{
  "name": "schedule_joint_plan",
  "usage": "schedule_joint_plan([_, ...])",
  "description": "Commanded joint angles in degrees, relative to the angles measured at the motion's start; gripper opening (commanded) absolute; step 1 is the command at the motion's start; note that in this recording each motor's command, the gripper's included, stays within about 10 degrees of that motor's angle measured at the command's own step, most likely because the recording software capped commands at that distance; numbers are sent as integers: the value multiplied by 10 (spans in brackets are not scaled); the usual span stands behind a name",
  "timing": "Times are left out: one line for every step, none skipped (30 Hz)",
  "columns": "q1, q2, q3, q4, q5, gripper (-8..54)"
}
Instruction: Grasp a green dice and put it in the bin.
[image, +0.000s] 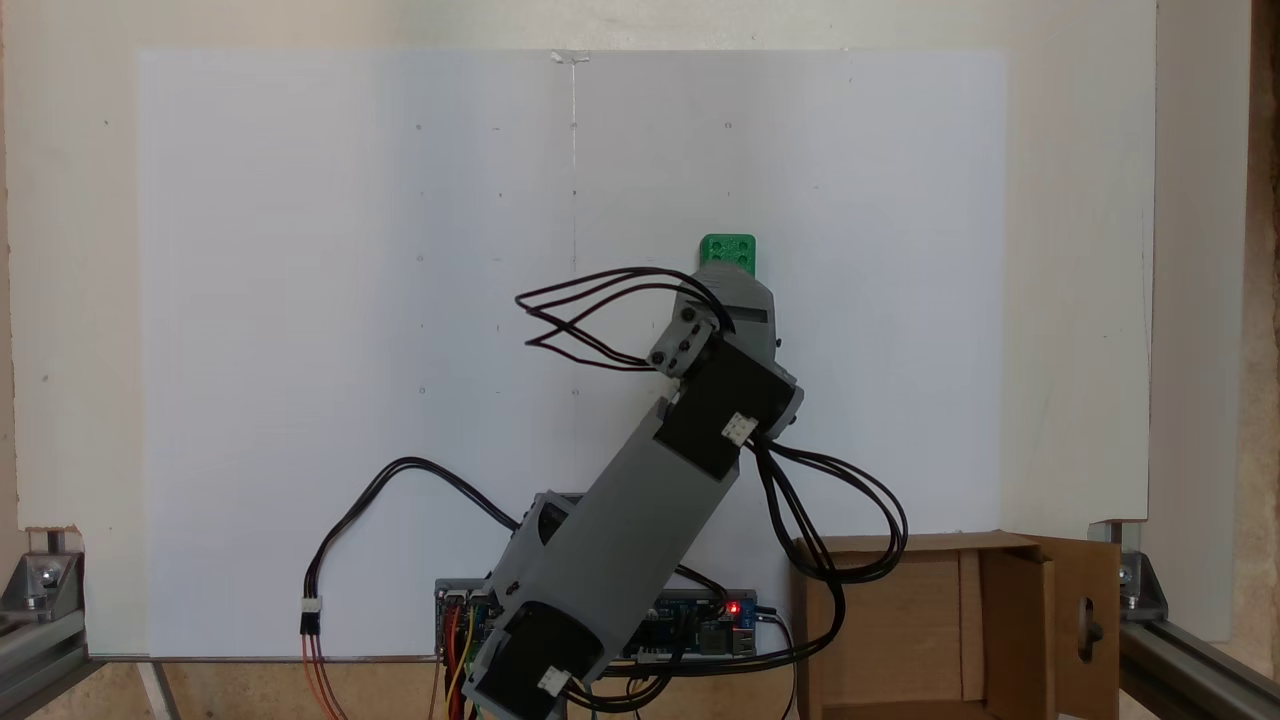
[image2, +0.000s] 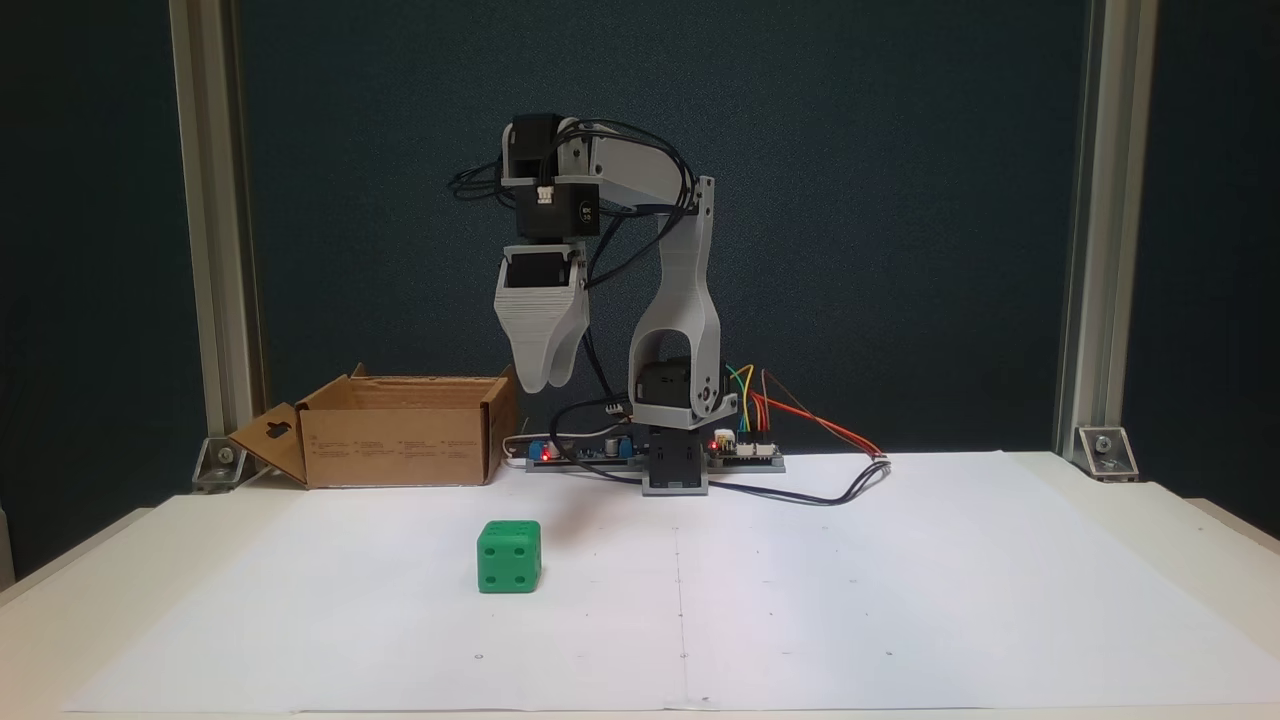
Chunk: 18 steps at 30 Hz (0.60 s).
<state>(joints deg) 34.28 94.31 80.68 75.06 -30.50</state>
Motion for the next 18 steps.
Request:
schedule_joint_plan([2, 3, -48, 40, -47, 455])
schedule_joint_plan([1, 2, -49, 38, -47, 455])
schedule_joint_plan([0, -6, -52, 35, -47, 456])
schedule_joint_plan([-1, -12, -54, 31, -47, 456])
schedule_joint_plan([-3, -15, -56, 21, -47, 456])
schedule_joint_plan([-5, -24, -62, 19, -47, 456])
schedule_joint_plan([-9, -31, -65, 18, -46, 457])
schedule_joint_plan([-11, -41, -71, 17, -46, 457])
schedule_joint_plan([-13, -52, -77, 17, -46, 456])
schedule_joint_plan([-16, -62, -82, 16, -46, 457])
schedule_joint_plan([-18, -70, -88, 14, -46, 457])
schedule_joint_plan([-22, -82, -96, 12, -45, 456])
schedule_joint_plan([-24, -91, -104, 11, -44, 456])
schedule_joint_plan([-26, -102, -111, 9, -43, 456])
schedule_joint_plan([-27, -109, -116, 4, -41, 456])
schedule_joint_plan([-28, -118, -120, -1, -40, 456])
schedule_joint_plan([-29, -124, -120, -6, -40, 456])
schedule_joint_plan([-30, -133, -120, -15, -38, 456])
